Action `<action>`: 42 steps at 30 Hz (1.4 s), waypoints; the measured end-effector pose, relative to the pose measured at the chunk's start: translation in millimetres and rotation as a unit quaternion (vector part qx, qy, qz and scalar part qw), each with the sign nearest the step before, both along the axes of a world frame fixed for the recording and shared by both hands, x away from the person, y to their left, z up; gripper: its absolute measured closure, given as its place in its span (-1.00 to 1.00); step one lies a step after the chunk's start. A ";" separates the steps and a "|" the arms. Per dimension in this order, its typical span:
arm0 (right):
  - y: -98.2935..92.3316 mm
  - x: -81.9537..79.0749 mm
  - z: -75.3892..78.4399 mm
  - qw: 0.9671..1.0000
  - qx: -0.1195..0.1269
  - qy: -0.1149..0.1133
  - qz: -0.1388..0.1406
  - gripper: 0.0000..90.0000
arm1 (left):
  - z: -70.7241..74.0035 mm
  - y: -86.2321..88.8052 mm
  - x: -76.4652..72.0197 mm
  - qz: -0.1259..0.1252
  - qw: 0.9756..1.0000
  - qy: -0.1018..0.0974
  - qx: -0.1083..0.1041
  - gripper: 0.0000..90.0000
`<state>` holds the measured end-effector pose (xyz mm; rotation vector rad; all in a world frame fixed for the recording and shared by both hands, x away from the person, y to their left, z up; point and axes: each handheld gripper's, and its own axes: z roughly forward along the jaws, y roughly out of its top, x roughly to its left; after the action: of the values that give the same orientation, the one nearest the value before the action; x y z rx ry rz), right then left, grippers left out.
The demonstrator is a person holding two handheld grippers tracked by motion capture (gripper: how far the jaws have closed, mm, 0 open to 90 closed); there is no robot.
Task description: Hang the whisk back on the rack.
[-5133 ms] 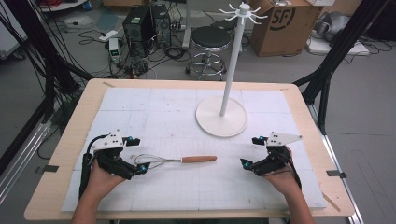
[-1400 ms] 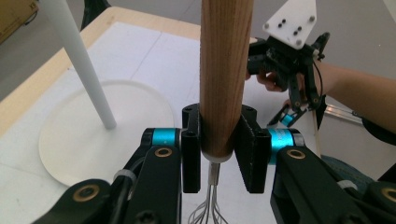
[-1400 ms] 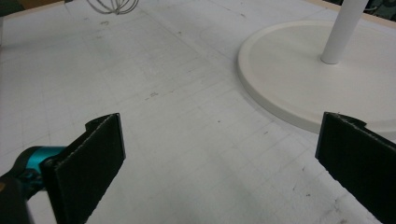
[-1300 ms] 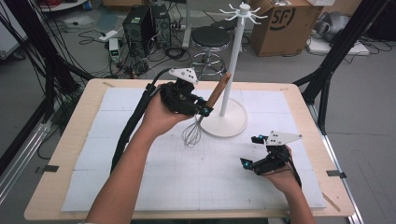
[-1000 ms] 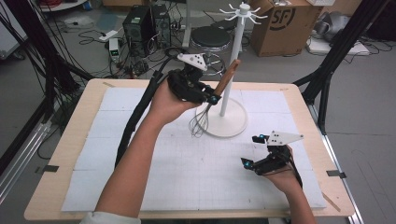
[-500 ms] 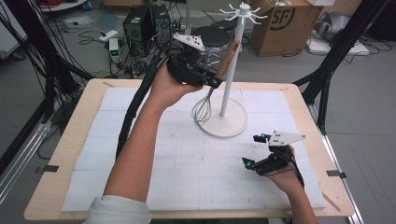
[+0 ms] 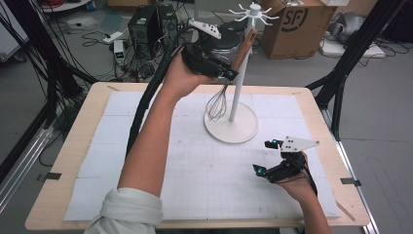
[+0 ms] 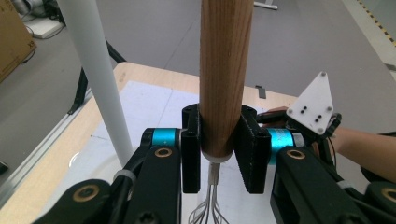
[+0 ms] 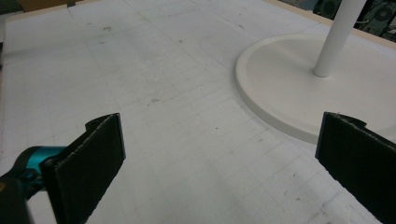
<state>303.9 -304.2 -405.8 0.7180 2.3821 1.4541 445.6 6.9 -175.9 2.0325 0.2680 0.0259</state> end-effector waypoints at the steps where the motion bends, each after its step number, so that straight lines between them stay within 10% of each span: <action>1: -0.1 0.2 -0.2 1.000 -0.001 -0.001 0.001 -0.99 | 1.9 -1.4 0.7 0.000 1.000 -0.002 -0.002 0.63; 32: 0.4 -0.9 0.0 1.000 -0.001 0.001 0.006 -0.99 | 5.6 -30.9 23.0 0.042 0.998 0.017 0.034 0.63; 42: 1.4 -2.4 0.6 1.000 -0.003 0.001 0.007 -0.99 | -9.0 -18.7 18.3 0.085 0.994 0.010 0.061 0.14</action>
<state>301.5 -302.8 -405.2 0.7048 2.3966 1.4517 463.9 -11.8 -184.8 2.1265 0.4618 0.1324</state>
